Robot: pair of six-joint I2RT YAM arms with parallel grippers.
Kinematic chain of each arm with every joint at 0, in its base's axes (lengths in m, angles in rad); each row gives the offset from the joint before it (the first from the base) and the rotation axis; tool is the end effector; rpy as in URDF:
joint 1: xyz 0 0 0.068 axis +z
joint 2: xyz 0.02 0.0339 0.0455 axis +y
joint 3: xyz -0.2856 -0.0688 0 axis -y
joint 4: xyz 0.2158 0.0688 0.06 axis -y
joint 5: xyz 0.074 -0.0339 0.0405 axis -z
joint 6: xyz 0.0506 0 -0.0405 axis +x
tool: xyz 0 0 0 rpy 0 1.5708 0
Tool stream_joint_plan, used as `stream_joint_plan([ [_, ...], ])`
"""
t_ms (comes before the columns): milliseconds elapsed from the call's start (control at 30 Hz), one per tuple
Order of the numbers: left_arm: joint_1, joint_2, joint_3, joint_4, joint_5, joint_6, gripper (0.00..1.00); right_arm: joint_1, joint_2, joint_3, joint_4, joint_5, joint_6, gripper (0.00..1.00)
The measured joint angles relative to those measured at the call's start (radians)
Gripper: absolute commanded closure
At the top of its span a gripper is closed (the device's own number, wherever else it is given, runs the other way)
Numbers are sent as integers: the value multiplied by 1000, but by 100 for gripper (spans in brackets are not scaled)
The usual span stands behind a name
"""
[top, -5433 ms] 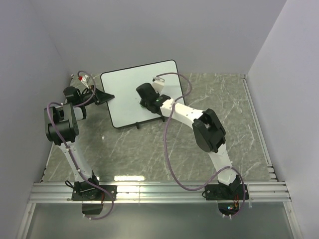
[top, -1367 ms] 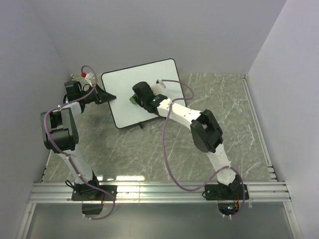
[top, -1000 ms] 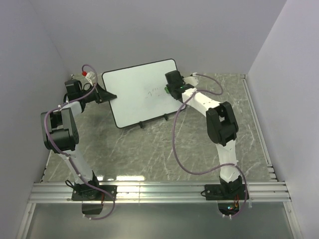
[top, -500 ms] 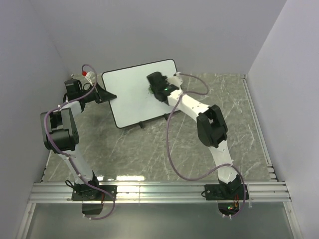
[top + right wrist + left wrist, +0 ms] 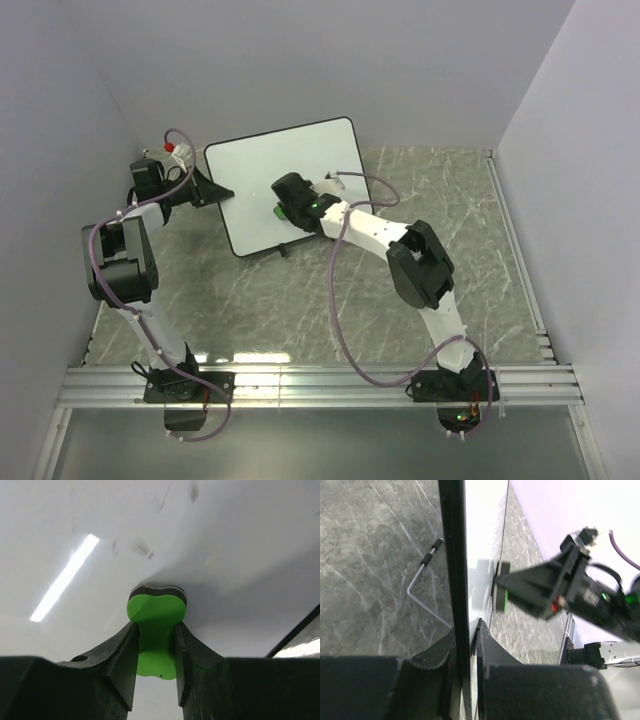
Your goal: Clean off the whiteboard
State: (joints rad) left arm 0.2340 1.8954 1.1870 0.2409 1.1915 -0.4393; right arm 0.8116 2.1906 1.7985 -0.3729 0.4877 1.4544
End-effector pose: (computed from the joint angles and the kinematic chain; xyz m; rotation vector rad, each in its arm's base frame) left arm 0.3969 0.0463 0.2476 0.1140 1.9448 -1.3258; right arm 0.3572 0.3419 0.2368 0.9574 2.1039 0.6449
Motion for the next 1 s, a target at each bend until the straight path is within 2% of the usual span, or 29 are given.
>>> stream_joint_plan([
  [200,0,0,3,0,7,-5,100,-135,-61,-122,25,22,-10,100],
  [433,-3,0,5,4,16,-23,99,-246,-34,-89,46,42,-45,100],
  [700,0,0,8,2,16,-26,100,-208,31,34,-4,88,-10,100],
  [1000,0,0,8,-1,13,-22,100,-47,101,225,-6,46,83,100],
])
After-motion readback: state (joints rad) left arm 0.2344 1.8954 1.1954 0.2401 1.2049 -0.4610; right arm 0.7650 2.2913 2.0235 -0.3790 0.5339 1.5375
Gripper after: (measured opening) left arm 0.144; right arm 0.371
